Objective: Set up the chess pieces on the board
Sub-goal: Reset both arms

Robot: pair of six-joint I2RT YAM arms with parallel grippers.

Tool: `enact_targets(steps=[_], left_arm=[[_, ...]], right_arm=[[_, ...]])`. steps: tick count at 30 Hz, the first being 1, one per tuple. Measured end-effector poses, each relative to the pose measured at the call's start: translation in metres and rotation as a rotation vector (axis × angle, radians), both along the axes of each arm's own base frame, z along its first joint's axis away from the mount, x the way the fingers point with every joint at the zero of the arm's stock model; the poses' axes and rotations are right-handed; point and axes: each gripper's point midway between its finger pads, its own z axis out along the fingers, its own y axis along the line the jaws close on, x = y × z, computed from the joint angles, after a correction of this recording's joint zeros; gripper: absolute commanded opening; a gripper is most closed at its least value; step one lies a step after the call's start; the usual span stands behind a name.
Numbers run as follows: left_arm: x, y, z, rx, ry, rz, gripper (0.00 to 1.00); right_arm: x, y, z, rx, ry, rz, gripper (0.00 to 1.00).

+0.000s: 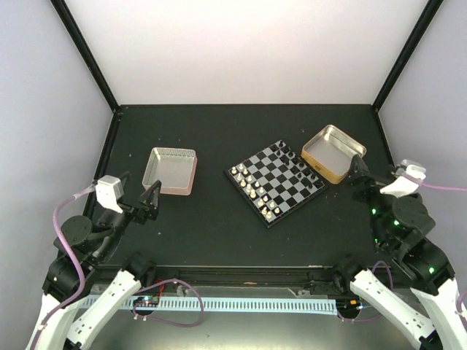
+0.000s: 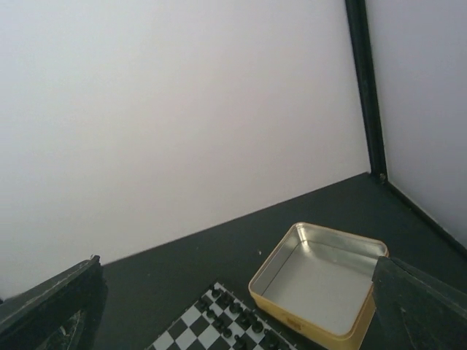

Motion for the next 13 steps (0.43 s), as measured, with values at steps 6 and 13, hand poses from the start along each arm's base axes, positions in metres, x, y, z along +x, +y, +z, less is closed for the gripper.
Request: enact_targets(steps=[6, 13], left_arm=[[-0.002, 0.004, 0.006, -0.005, -0.010, 0.015, 0.99], [-0.002, 0.007, 0.007, -0.009, -0.014, 0.031, 0.99]], right_arm=[[-0.017, -0.019, 0.012, 0.020, -0.057, -0.046, 1.00], [-0.022, -0.026, 0.024, 0.021, -0.081, -0.065, 1.00]])
